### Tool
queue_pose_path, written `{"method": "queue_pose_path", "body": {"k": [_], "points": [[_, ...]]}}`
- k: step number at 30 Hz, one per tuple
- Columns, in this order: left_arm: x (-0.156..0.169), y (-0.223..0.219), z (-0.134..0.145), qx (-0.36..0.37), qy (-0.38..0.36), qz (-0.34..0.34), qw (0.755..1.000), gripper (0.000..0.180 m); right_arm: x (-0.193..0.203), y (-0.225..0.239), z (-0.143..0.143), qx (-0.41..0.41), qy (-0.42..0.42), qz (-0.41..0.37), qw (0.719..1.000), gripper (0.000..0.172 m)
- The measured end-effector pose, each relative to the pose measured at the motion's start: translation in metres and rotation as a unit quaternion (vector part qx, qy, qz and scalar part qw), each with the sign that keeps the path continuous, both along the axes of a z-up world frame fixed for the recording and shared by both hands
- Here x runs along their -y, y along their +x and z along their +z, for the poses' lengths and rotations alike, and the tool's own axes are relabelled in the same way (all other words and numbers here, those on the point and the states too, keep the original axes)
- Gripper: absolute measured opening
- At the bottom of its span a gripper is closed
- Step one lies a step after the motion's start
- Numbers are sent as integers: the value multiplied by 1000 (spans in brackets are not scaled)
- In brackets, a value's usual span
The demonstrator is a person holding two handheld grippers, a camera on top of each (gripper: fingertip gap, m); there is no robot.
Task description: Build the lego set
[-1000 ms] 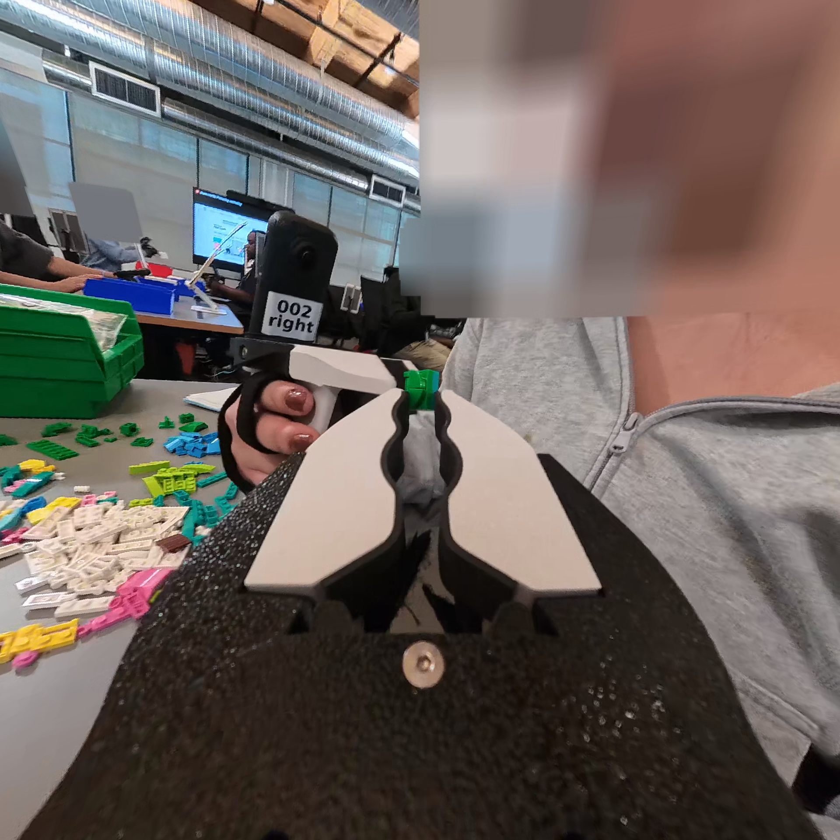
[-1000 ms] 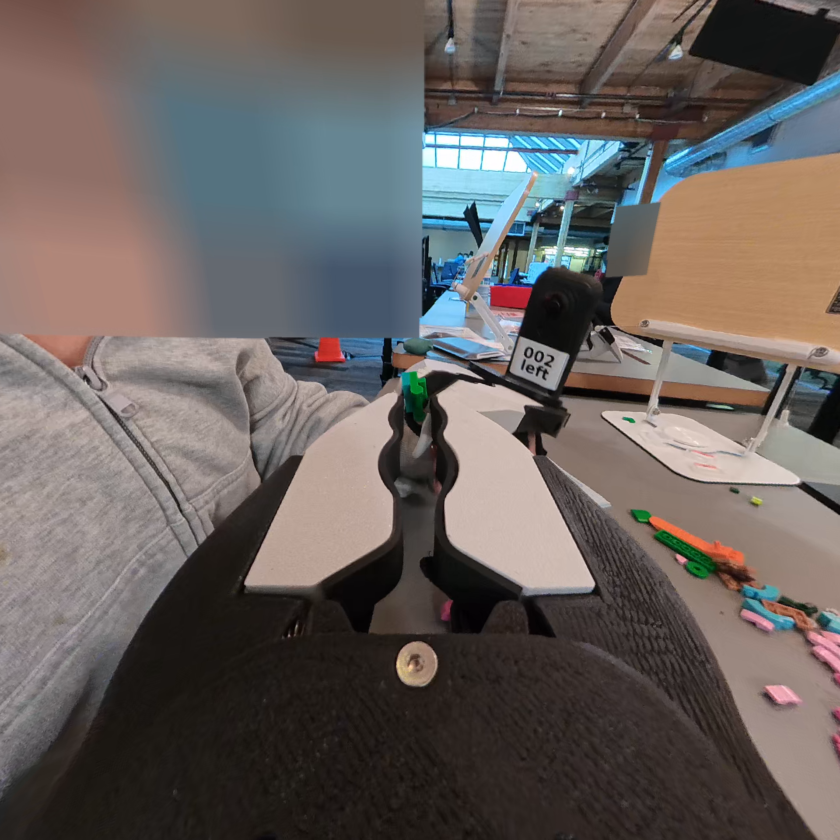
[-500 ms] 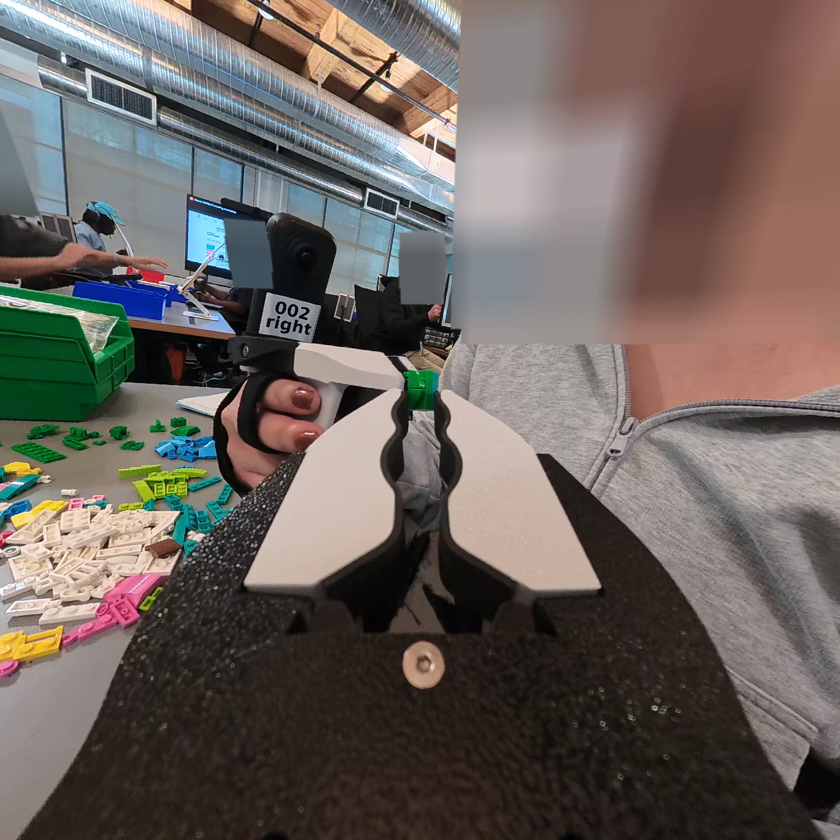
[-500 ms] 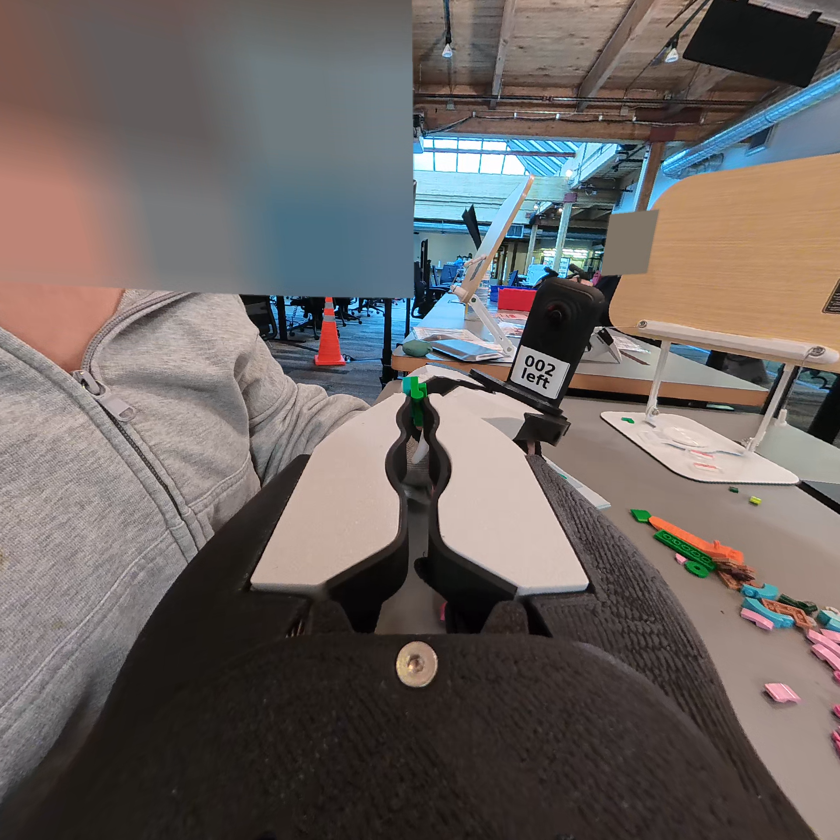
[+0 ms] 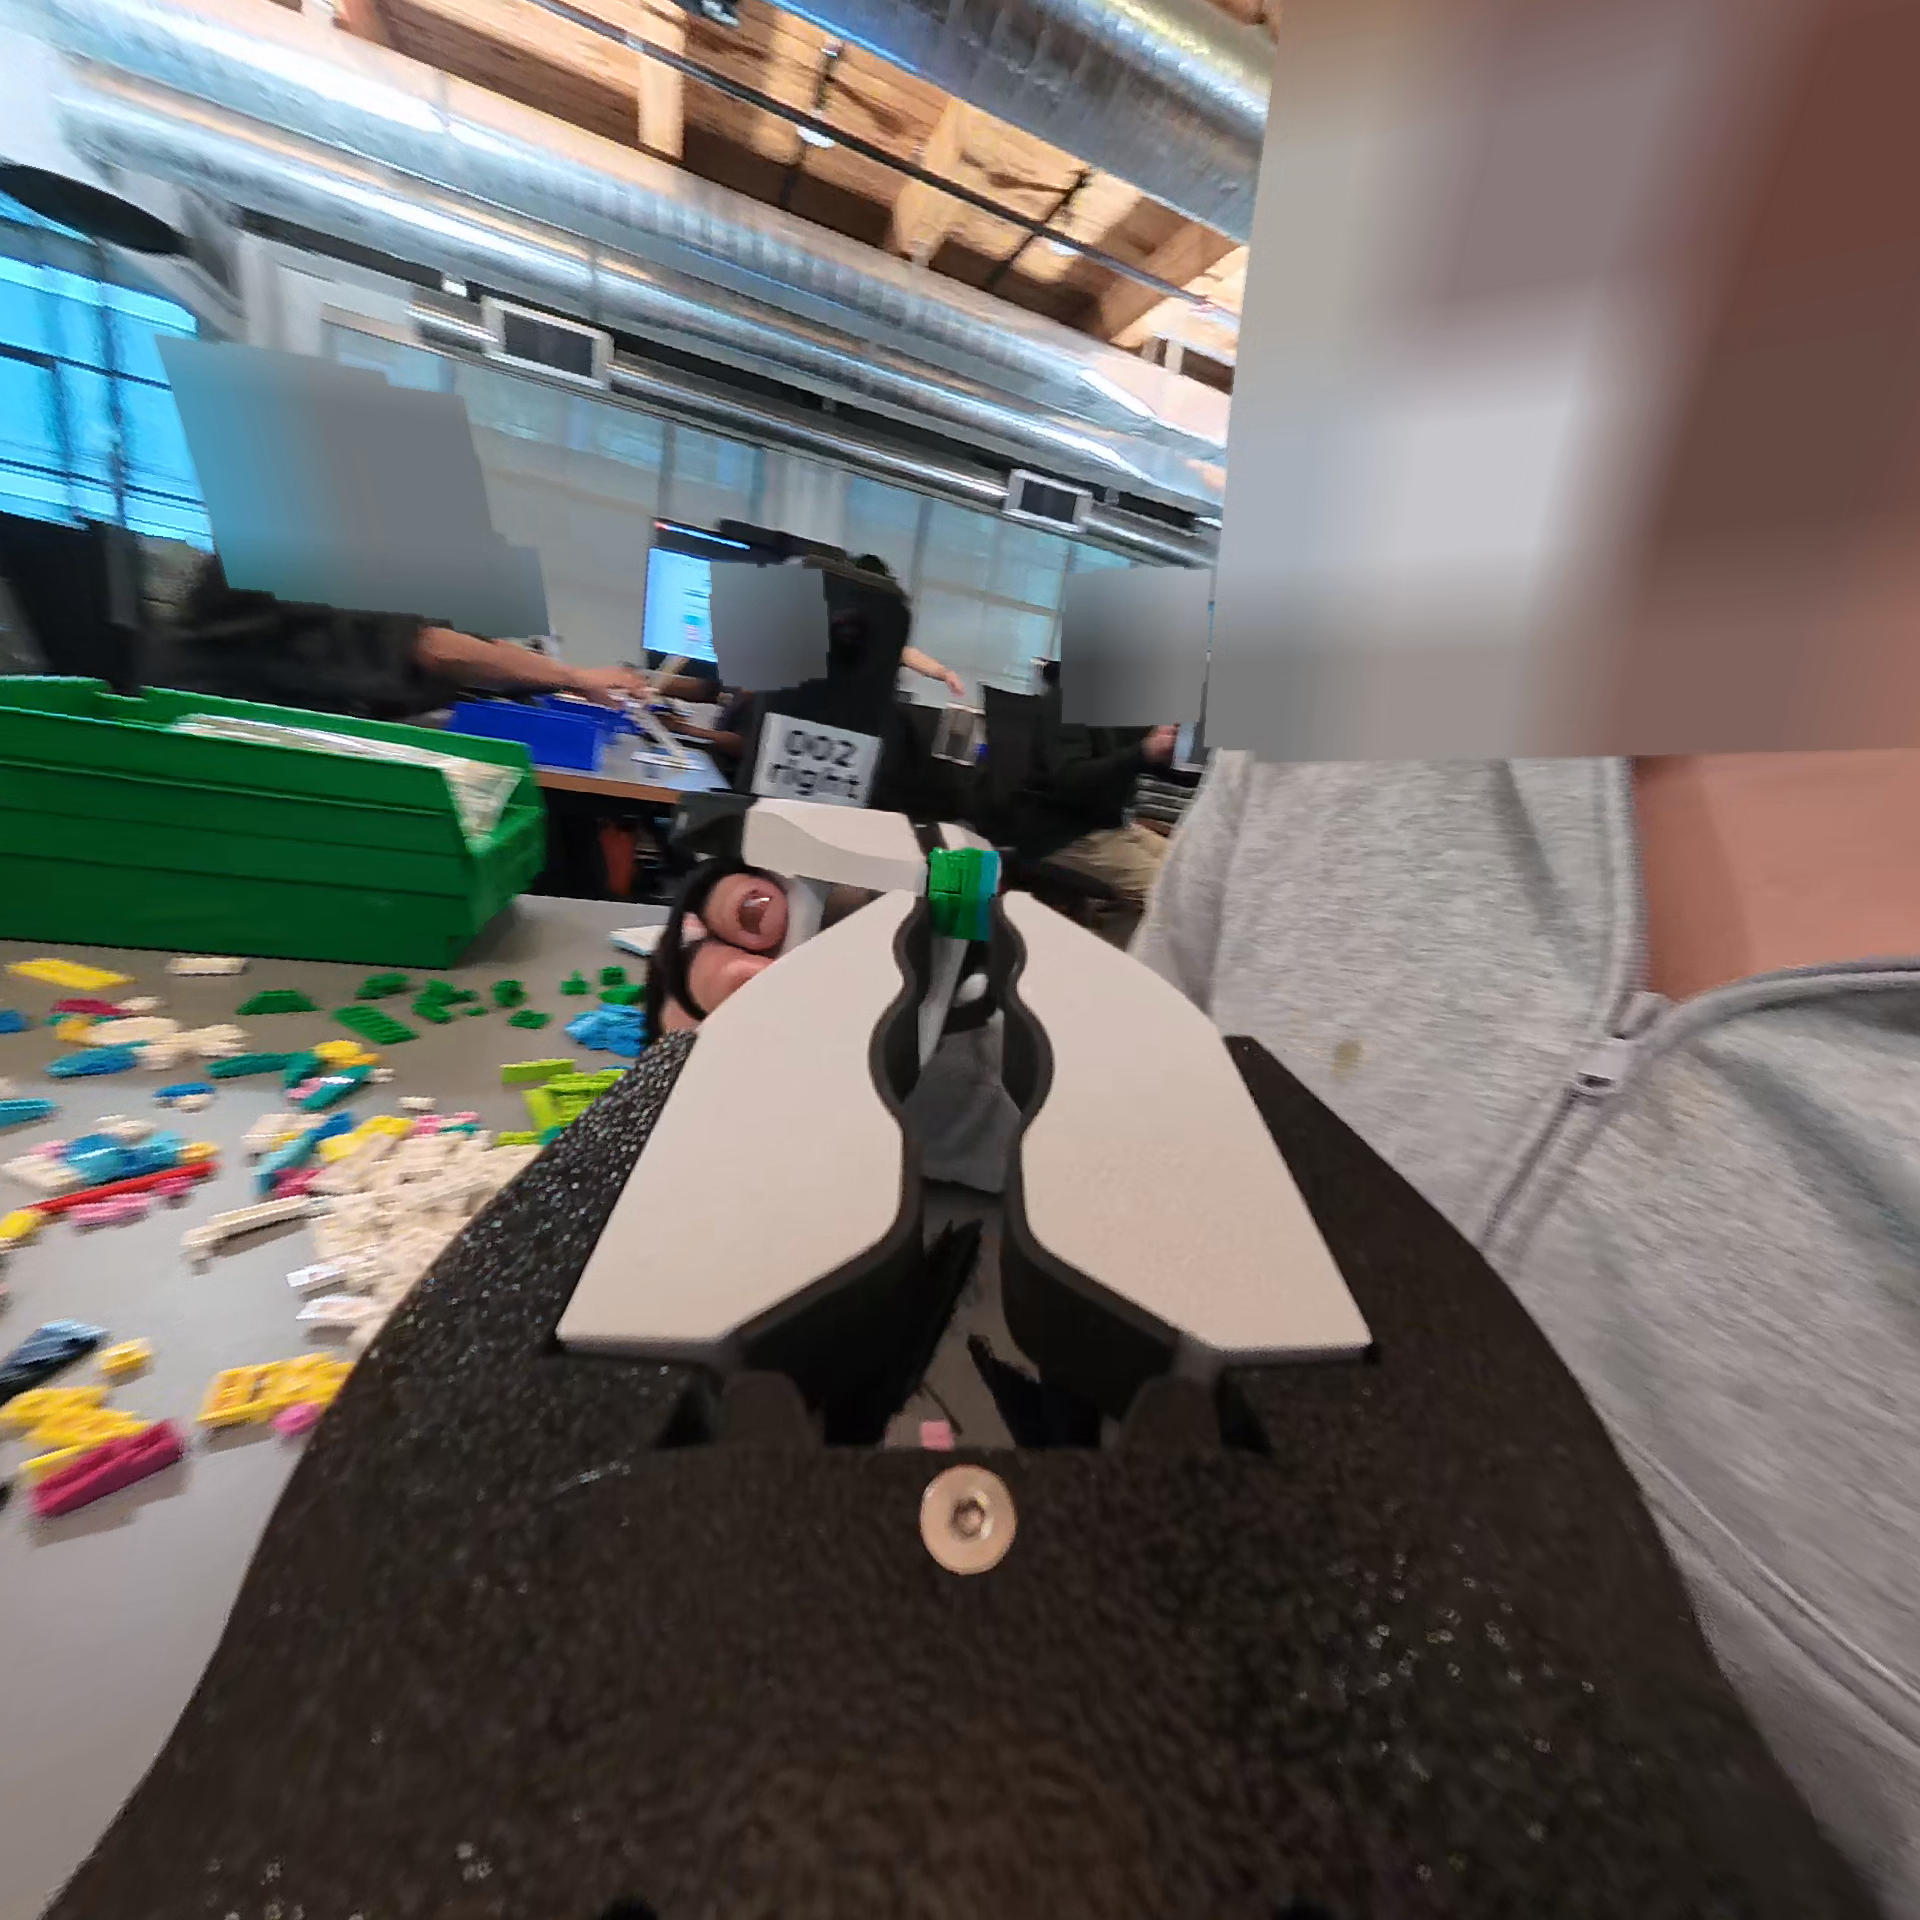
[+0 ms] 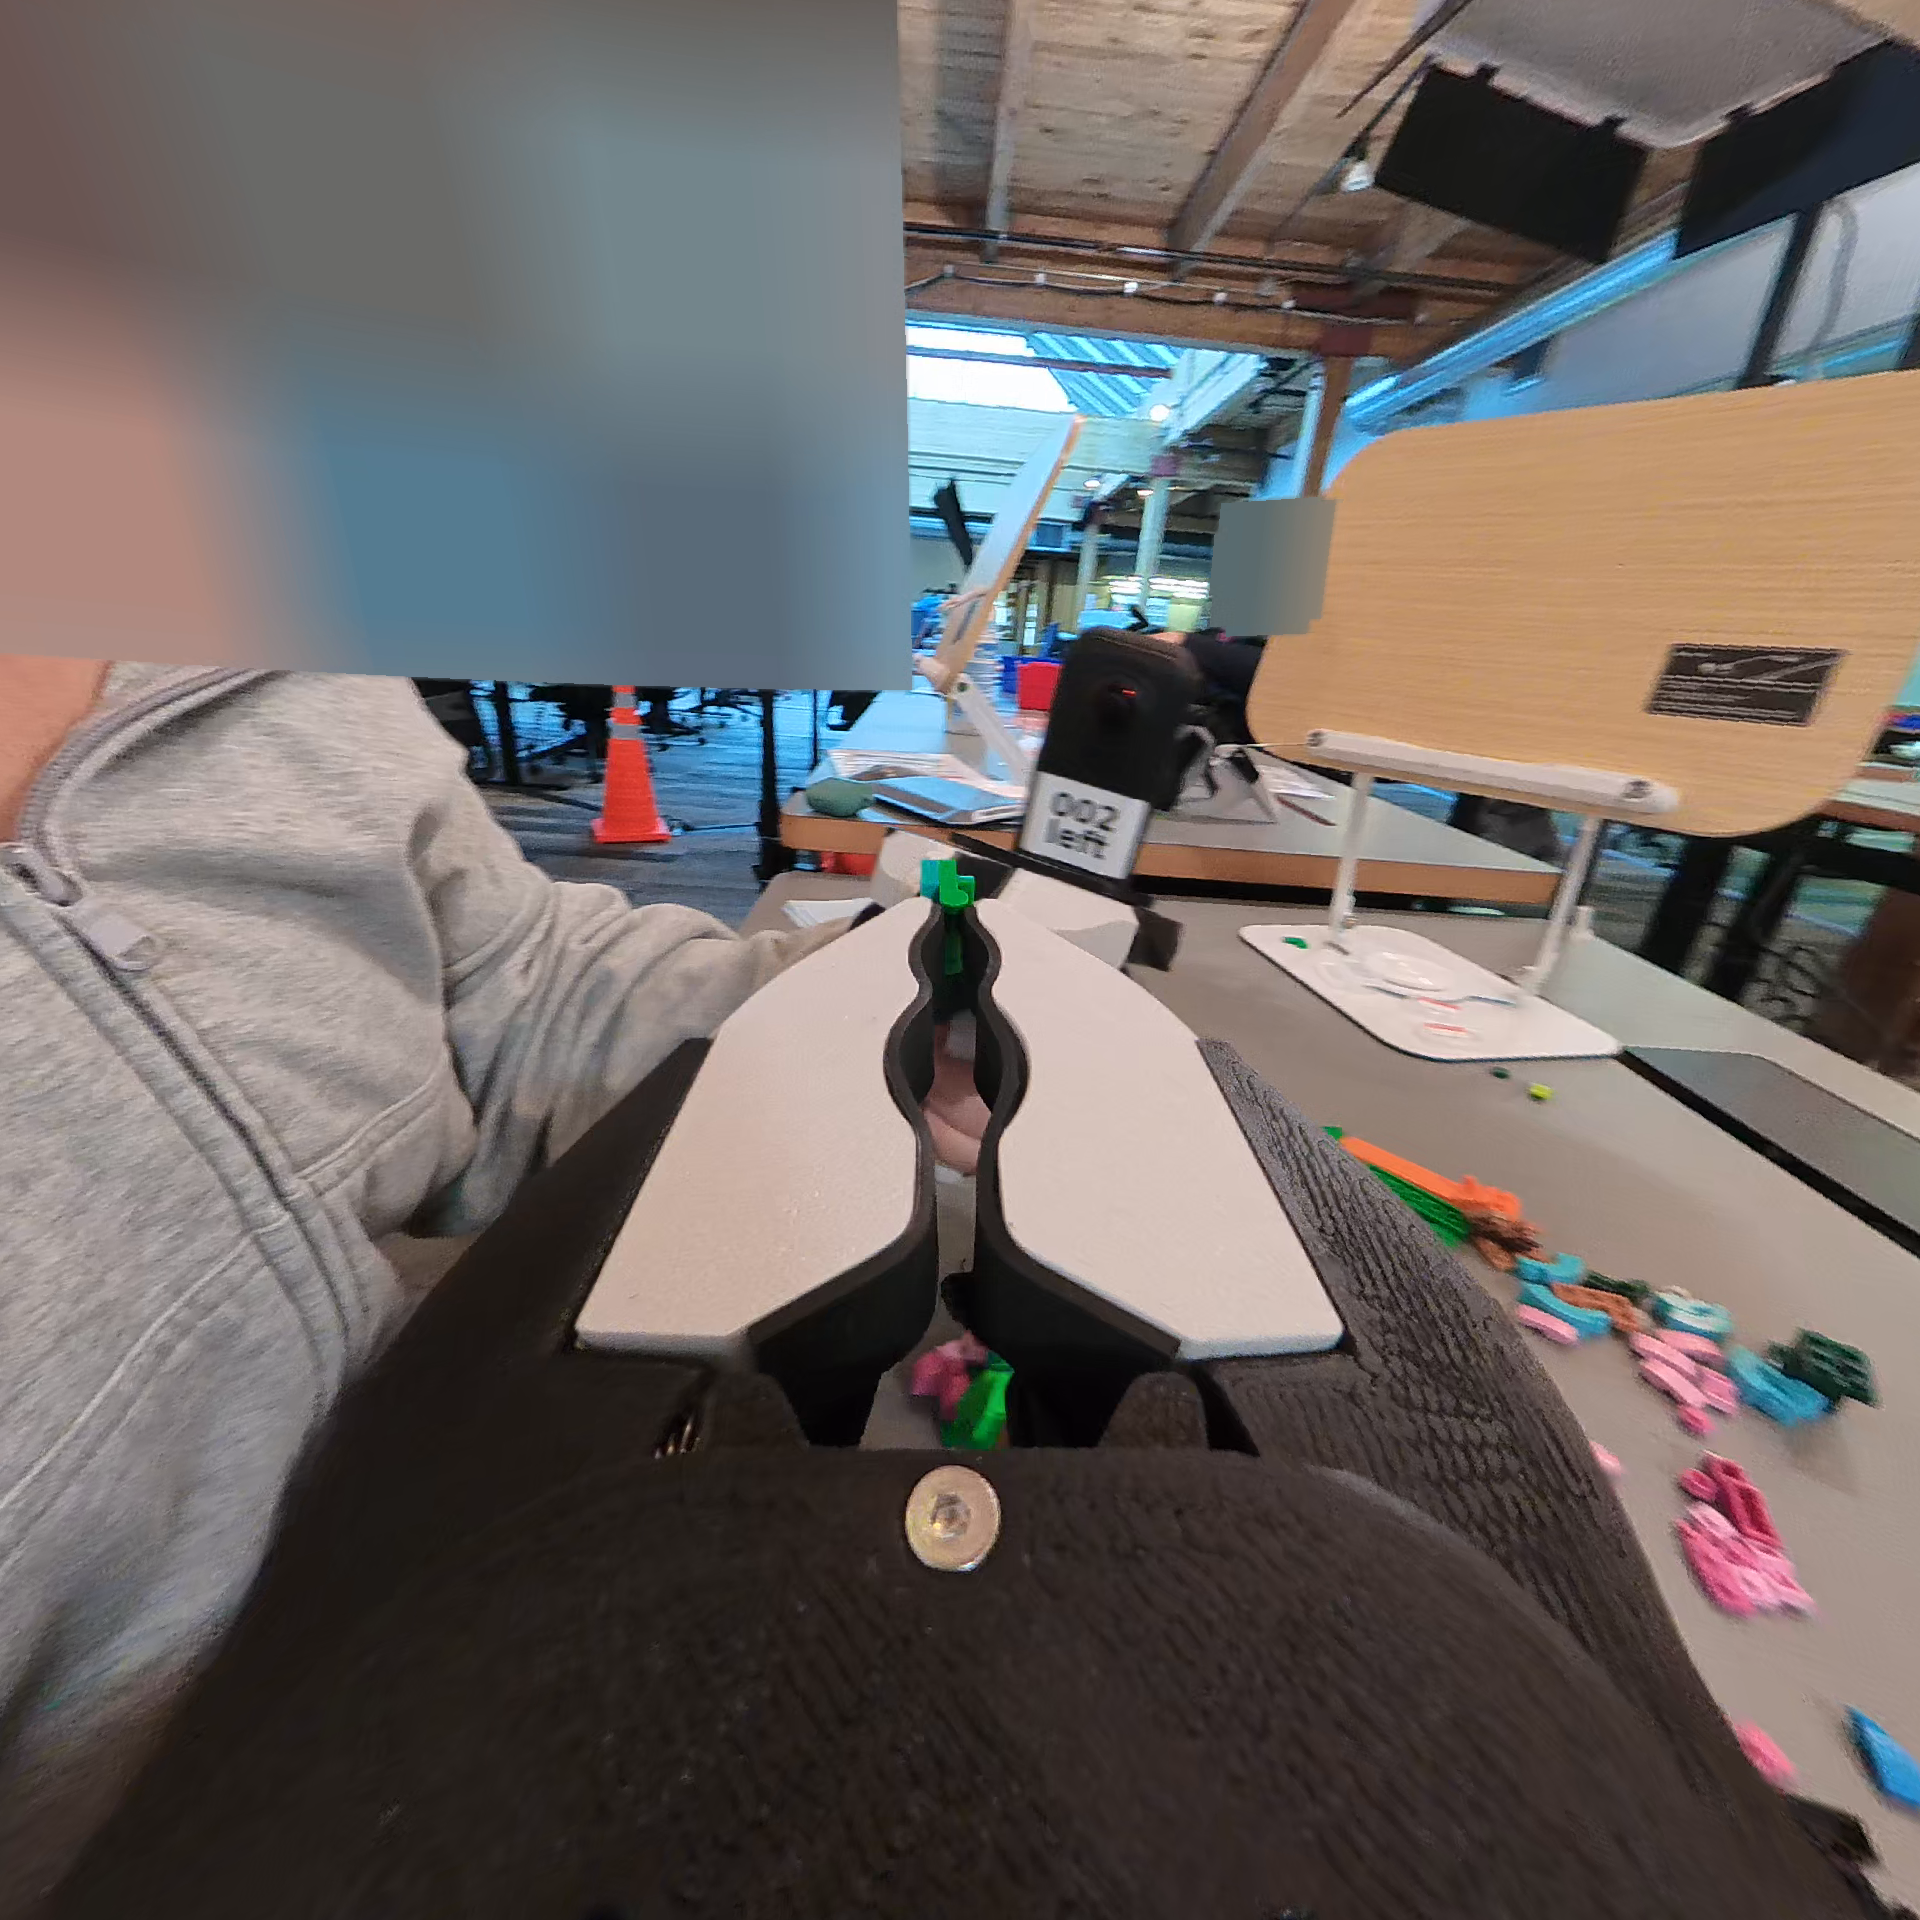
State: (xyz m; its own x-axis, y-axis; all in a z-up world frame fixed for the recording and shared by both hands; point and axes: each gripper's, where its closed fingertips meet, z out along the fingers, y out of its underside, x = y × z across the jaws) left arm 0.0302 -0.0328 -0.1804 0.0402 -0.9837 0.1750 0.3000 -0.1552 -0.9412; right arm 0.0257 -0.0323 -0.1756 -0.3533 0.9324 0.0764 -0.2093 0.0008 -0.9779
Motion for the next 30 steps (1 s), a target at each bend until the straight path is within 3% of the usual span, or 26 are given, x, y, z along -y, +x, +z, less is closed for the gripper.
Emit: {"method": "queue_pose_path", "body": {"k": [7,14,18,23,30], "points": [[-20,-7,2,4,-4,79,997,23,-36,1,6,-25,2,-123,992,1],[-42,-18,0,-46,43,228,972,26,-84,12,8,-36,14,-287,957,0],[-53,-45,7,-30,50,295,954,25,-92,12,4,-25,9,-306,952,0],[-67,-69,5,-7,6,343,939,19,-92,10,1,-17,13,-309,951,0],[-76,-73,-4,-20,-18,361,932,20,-90,7,-2,-8,32,-315,948,0]]}}
